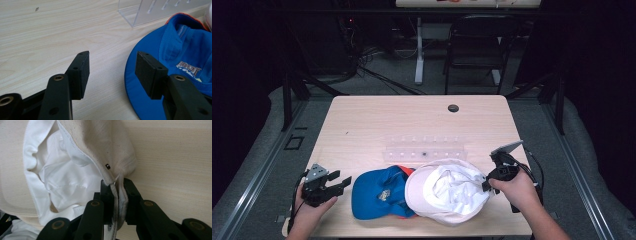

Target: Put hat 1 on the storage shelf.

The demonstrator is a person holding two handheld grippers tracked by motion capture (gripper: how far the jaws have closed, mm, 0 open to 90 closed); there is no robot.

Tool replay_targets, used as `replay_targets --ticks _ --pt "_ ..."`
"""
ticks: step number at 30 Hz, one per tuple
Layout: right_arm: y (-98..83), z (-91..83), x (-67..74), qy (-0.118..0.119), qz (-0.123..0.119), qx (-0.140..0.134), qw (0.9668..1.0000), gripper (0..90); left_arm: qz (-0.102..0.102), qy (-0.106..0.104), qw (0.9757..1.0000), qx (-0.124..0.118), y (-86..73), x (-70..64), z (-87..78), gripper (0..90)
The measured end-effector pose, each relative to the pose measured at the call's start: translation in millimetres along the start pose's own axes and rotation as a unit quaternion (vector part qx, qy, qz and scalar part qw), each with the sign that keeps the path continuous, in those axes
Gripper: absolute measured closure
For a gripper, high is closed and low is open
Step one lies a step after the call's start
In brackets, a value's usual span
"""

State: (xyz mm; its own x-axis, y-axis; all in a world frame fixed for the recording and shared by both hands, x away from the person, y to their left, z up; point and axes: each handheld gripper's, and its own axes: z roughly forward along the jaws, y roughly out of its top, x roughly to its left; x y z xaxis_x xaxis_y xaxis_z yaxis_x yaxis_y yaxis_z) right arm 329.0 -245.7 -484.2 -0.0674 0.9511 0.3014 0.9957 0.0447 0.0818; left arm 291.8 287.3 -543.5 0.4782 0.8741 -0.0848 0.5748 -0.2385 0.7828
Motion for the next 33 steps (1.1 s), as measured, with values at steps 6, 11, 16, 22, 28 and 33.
replay_targets --ticks 6,11,16,22,28,33 --pt "3.7 -12.6 6.2 0.012 0.001 -0.003 0.9999 81.3 -0.001 0.001 1.0 0.0 -0.2 0.2 0.3 45.6" --pt "6.9 -26.4 10.4 0.039 0.009 -0.009 0.9992 81.6 0.001 0.001 1.0 0.001 -0.3 0.3 0.5 45.6" --pt "9.1 -33.2 14.3 0.059 0.012 -0.01 0.9981 81.7 -0.001 0.001 1.0 0.001 -0.4 0.2 0.7 45.6" --pt "9.7 -43.8 19.0 0.096 0.012 -0.008 0.9953 81.8 0.0 0.0 1.0 0.002 -0.5 0.1 1.1 45.6" --pt "9.0 -55.0 26.1 0.156 0.023 -0.014 0.9873 81.8 0.0 -0.001 1.0 0.001 -0.4 0.0 1.0 45.7" --pt "8.7 -59.1 29.9 0.21 0.024 -0.01 0.9774 81.8 -0.001 0.0 1.0 0.001 -0.6 -0.1 1.3 45.6"
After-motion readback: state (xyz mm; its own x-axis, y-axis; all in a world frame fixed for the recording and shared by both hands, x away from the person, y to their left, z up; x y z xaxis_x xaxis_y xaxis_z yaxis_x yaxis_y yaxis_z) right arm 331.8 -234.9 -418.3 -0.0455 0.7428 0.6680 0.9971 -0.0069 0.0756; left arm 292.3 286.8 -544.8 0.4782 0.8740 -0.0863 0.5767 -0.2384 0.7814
